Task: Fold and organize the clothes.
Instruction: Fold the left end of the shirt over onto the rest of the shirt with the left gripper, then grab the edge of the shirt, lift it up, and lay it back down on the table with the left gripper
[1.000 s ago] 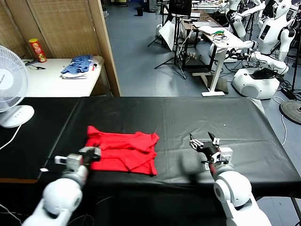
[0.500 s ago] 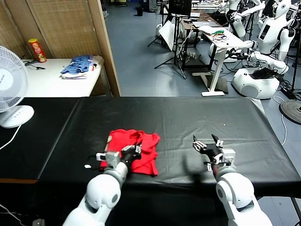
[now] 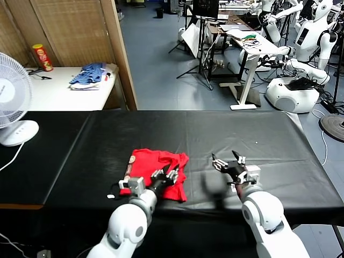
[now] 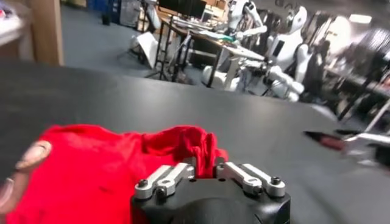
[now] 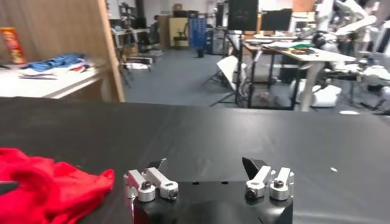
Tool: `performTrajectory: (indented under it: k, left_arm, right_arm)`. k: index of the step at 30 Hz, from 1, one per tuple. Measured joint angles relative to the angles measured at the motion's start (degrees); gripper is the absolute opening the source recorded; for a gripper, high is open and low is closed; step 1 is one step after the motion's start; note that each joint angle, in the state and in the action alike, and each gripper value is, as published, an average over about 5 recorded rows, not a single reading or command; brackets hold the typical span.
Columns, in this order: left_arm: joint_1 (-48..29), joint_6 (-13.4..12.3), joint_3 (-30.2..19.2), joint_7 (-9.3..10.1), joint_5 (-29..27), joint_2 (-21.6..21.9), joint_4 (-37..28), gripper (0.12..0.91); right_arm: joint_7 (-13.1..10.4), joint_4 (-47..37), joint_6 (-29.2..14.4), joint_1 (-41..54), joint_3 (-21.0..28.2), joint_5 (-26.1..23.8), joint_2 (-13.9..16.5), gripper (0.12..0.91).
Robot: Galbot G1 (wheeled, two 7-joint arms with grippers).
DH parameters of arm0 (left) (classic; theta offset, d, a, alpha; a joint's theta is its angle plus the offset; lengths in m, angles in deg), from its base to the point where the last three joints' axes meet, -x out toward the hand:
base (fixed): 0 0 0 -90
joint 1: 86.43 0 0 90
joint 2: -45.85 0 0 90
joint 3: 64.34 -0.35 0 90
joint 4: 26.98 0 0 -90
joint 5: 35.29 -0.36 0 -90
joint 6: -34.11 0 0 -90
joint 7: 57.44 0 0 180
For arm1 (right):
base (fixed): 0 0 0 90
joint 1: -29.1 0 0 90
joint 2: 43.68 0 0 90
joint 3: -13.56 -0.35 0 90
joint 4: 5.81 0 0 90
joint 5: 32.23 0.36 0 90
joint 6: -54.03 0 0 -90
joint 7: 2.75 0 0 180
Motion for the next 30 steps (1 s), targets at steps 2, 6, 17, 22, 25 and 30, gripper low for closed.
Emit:
performTrajectory:
  k: [2,6,17,22,25,30]
  left_arm:
    - [0.1,-1.0,0.9,-0.43,-1.1,0.3,1.1,0.725]
    - [0.5,-3.3,3.7,-2.03,-5.6,2.5,1.9,0.792]
    - [4.3,-5.0,12.3,-2.58,-11.8,8.1,1.6,0.798]
    - [5.0,-5.2,13.2,-2.70,-12.7,7.8,0.7,0.798]
    - [5.1,-5.3,13.4,-2.77,-12.7,7.8,0.4,0.798]
    - [4.9,-5.4,13.7,-3.07,-12.6,7.7,-0.1,0.798]
  right_arm:
    - [1.4,-1.0,-0.4,1.5,1.5,0.2,0.1,0.798]
    - [4.7,-3.4,-1.1,5.2,5.9,-0.6,0.1,0.798]
    - [8.5,-12.0,-0.9,15.1,21.4,-7.5,-2.0,0.798]
    - [7.7,-14.1,-1.3,15.9,24.5,-12.2,-2.4,0.798]
    - [6.4,-14.5,-2.2,15.6,24.7,-15.2,-2.8,0.798]
    - [3.0,-13.5,-2.8,14.2,22.5,-21.1,-3.6,0.798]
